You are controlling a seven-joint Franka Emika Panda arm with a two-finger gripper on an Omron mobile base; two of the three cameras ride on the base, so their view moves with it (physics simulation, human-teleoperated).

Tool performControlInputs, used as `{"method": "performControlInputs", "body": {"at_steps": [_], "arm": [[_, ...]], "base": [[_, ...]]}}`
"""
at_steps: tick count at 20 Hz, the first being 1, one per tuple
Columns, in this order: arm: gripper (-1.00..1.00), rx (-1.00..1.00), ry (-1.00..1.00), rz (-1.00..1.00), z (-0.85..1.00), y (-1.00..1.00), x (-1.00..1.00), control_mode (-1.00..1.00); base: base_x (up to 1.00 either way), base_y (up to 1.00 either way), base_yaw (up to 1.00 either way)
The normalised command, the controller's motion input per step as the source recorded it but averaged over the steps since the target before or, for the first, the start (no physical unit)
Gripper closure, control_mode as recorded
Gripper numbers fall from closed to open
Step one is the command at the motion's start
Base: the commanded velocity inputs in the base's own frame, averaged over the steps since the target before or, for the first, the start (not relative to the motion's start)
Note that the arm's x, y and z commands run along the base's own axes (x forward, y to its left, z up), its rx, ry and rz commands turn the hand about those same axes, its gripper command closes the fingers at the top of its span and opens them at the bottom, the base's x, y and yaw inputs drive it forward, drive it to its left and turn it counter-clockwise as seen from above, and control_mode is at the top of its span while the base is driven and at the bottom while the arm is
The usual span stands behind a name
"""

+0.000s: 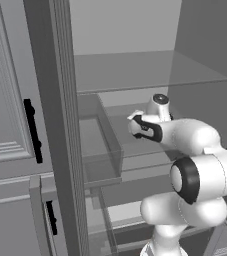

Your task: Grab a lemon wedge from the fridge and one ice cube from the ice bowl, and put them in the glass of lemonade.

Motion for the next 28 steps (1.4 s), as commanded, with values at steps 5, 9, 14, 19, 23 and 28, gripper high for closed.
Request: {"method": "performControlInputs", "body": {"at_steps": [5,9,14,19,23,28], "arm": [[-1.00,0.00,0.00,0.00,-0.04,0.00,0.58,-1.00],[-1.00,0.00,0.00,0.00,-0.23,0.00,0.38,-1.00],[-1.00,0.00,0.00,0.00,-0.44,0.00,0.18,-1.00],[-1.00,0.00,0.00,0.00,-0.03,-0.08,-0.12,-1.00],[-1.00,0.00,0.00,0.00,0.12,-0.08,-0.19,-1.00],[-1.00,0.00,0.00,0.00,0.05,0.03,-0.01,-1.00]], "base": [[0.00,0.00,0.00],[0.00,0.00,0.00],[0.00,0.00,0.00],[0.00,0.00,0.00],[0.00,0.00,0.00],[0.00,0.00,0.00]]}}
